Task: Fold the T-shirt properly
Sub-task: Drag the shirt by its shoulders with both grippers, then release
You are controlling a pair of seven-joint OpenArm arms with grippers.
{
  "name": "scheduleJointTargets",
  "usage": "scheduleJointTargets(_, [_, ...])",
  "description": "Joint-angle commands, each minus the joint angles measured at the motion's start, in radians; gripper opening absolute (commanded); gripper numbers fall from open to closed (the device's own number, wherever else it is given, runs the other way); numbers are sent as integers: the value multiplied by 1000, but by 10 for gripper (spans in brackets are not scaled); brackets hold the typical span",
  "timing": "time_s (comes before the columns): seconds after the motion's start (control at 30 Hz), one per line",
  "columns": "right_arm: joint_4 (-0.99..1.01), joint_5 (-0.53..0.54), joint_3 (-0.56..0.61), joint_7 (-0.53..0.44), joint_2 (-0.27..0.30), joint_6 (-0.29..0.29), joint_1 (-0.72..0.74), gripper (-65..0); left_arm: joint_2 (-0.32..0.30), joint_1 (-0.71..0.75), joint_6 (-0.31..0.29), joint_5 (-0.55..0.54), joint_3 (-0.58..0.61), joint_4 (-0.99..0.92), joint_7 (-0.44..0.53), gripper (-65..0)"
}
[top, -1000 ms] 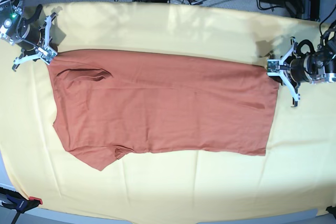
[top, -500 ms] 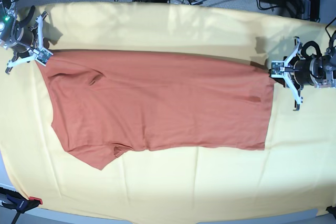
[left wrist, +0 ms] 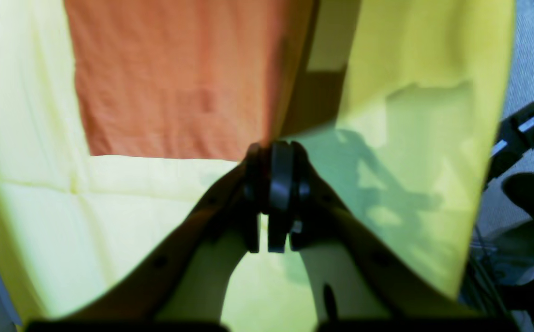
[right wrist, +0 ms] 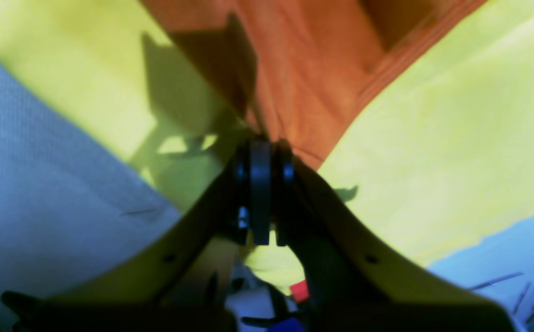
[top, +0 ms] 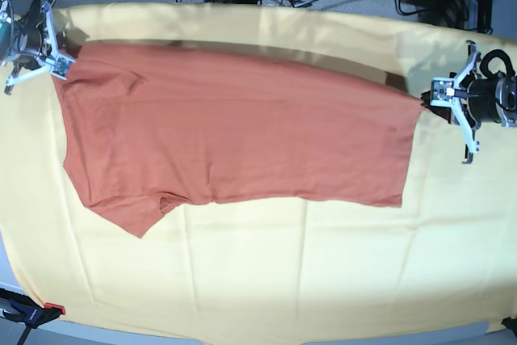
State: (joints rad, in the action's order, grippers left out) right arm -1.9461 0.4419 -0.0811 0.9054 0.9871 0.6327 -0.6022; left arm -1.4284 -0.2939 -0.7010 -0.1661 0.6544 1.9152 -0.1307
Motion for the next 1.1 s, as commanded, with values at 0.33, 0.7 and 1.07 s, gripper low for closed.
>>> scheduleJointTargets(0.33, [-57, 8, -11, 76, 27, 15, -78, -650, -54, 184, 3, 32, -13, 34, -42, -650])
scheduleJointTargets(0.7, [-62, 7, -11, 84, 27, 14, -116, -650, -54, 216, 3, 42, -13, 36, -42, -650])
scheduleJointTargets(1.07, [-145, 6, -13, 147, 51, -26, -116, -274, -58, 146, 3, 15, -13, 71, -114, -483])
